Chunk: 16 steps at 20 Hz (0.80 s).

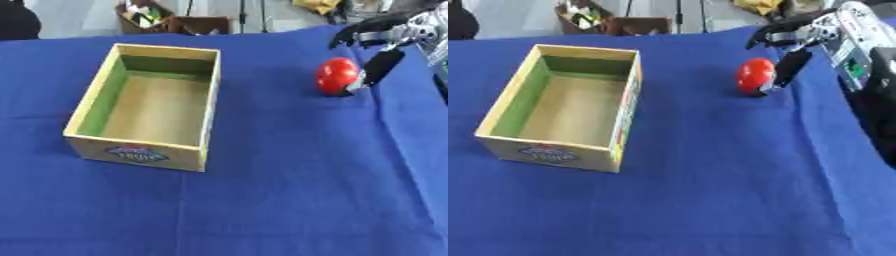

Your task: Pick up objects on the table and place them in the box.

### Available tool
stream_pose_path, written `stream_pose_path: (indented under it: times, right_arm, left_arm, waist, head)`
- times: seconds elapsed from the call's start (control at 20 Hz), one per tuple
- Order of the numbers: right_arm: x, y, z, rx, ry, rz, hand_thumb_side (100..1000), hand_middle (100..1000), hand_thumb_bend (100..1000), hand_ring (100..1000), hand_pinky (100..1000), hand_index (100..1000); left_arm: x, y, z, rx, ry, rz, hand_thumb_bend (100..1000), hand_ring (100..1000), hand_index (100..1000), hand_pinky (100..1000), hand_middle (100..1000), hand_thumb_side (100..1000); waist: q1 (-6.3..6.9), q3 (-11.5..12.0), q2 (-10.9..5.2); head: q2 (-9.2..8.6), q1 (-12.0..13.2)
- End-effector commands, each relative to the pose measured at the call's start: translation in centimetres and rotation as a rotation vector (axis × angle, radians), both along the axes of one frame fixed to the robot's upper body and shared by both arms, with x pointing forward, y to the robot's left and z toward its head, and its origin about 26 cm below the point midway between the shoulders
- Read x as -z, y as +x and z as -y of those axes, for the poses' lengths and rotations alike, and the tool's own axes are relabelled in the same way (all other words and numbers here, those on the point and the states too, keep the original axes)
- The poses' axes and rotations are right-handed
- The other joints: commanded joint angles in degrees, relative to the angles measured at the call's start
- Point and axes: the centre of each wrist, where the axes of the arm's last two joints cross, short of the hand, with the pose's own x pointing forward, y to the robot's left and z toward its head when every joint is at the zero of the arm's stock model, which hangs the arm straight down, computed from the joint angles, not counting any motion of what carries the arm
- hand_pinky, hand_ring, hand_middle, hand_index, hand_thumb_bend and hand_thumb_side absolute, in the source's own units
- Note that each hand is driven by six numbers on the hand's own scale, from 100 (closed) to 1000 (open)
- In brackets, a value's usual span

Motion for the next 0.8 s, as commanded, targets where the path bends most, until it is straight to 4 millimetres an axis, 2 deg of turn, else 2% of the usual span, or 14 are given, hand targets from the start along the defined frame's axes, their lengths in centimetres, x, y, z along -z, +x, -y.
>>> stream_pose_path:
  times: [0.05, 0.8]
  right_arm:
    - [-1.1, 0.1, 0.8, 0.031, -0.008, 0.046, 489, 997, 539, 921, 778, 1000]
    - [0.4, 1.0, 2.1, 0.064, 0.008, 0.067, 487, 967, 501, 873, 725, 1000]
  left_arm:
    - [-0.8, -0.2, 0.2, 0.016, 0.013, 0.03, 100, 243, 685, 100, 349, 732]
    - [-0.7, -0.1, 0.3, 0.023, 0.012, 0.028, 100, 242, 684, 100, 348, 733]
  waist:
    - [0.0, 0.2, -0.95]
    - [0.56, 0.8, -0.33]
  head:
    - [-0.82, -0.2]
    - [-1.42, -1.1]
